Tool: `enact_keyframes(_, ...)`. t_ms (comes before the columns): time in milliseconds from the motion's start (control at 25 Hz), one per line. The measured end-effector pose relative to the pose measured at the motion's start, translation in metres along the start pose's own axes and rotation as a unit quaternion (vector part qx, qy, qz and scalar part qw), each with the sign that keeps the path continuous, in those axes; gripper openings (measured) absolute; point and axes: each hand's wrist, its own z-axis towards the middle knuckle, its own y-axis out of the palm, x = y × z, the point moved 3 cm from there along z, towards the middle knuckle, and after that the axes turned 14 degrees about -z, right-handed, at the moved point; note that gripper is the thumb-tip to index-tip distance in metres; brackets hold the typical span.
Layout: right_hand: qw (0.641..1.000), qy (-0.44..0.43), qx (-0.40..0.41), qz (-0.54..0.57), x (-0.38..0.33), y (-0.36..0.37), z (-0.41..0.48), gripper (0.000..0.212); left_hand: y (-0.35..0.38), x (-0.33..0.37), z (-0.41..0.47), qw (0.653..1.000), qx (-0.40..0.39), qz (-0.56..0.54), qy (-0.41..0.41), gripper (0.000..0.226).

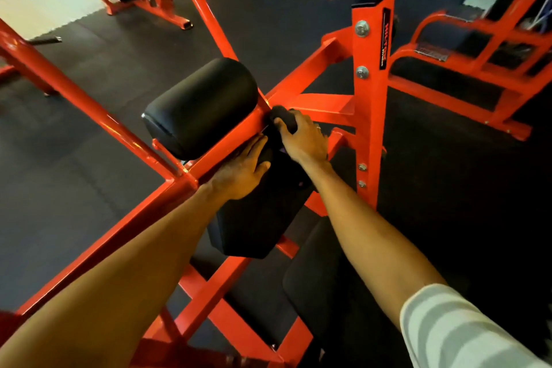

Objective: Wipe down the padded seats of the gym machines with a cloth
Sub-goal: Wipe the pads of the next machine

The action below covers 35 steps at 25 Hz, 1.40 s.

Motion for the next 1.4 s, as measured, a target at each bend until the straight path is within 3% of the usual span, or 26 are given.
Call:
enact_keyframes(200,0.989,0.043,-0.139,0.003,0.023,0.011,0.039,0.066,0.004,-0.004,0.000,1.000,0.007,-0.022,0.003,0.068)
enact_keyframes(320,0.980,0.091,-0.169,0.042,0.049,0.021,0.045,0.066,0.006,-0.004,0.000,0.999,0.000,-0.033,-0.001,0.068)
enact_keyframes(440,0.978,0.137,-0.137,0.071,0.053,0.021,0.035,0.058,0.006,-0.008,0.001,0.999,-0.011,-0.046,-0.007,0.068)
enact_keyframes(600,0.985,0.158,0.029,0.065,0.008,0.021,-0.010,0.055,0.005,-0.007,0.003,0.998,-0.003,-0.056,-0.001,0.067)
enact_keyframes(760,0.977,0.105,0.173,0.064,-0.023,0.035,-0.074,0.055,0.003,-0.005,0.005,0.999,0.009,-0.041,0.019,0.064)
enact_keyframes(920,0.985,0.066,0.150,0.048,0.022,0.053,-0.073,0.052,0.004,-0.003,0.001,0.998,-0.005,-0.063,0.008,0.064)
enact_keyframes(1040,0.964,0.227,0.046,0.134,0.054,0.050,-0.040,0.052,0.003,-0.003,0.003,0.997,-0.005,-0.072,0.013,0.064)
enact_keyframes(1120,0.940,0.282,0.033,0.191,0.044,0.041,-0.027,0.052,0.003,-0.005,0.003,0.997,0.002,-0.078,0.016,0.062)
enact_keyframes(1240,0.954,0.212,0.072,0.200,0.004,0.030,-0.053,0.053,0.003,-0.007,0.003,0.997,0.013,-0.079,0.023,0.058)
enact_keyframes(1400,0.986,0.032,0.046,0.158,-0.002,0.035,-0.129,0.066,0.004,-0.009,0.003,0.998,0.013,-0.063,0.027,0.057)
